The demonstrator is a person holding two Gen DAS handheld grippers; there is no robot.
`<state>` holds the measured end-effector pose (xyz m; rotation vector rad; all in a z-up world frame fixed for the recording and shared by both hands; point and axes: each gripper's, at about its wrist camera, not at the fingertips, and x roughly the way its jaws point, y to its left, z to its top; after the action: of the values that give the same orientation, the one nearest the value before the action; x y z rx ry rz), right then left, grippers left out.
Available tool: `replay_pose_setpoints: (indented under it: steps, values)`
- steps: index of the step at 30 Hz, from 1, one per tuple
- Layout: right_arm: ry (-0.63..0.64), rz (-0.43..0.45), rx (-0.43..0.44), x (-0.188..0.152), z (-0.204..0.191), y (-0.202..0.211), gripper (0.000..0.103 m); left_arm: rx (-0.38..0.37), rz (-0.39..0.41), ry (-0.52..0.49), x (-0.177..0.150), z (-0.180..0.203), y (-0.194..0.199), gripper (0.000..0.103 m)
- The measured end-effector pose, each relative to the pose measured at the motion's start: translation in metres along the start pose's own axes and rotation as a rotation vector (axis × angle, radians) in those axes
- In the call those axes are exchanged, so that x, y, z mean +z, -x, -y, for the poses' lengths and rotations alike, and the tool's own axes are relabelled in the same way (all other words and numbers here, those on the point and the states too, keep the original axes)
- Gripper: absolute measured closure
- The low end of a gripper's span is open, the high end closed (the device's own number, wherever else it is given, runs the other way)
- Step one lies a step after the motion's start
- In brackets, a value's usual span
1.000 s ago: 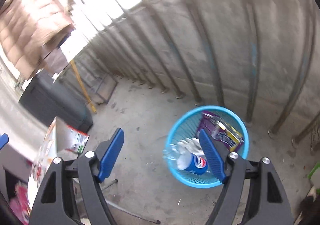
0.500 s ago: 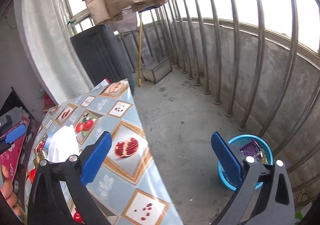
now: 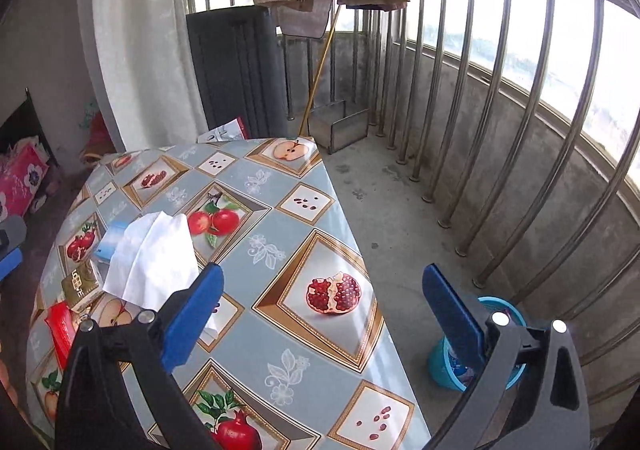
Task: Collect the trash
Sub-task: 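Move both tools back over the table toward the remaining wipe and box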
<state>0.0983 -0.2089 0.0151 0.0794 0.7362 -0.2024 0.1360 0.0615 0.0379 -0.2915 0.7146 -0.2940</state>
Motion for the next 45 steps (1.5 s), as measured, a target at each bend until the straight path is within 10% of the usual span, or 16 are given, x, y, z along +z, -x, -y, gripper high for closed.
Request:
replay_pose_setpoints:
  steps: [26,45]
  values:
    - [0.114,0.012,0.081,0.015,-0.065,-0.019,0.006,0.057,-0.018,0.103,0.009,-0.084,0.005,0.008]
    - [-0.041,0.009,0.215,0.018,-0.043,-0.034,0.006,0.106,0.044,-0.059,0.008,-0.109,0.012,0.008]
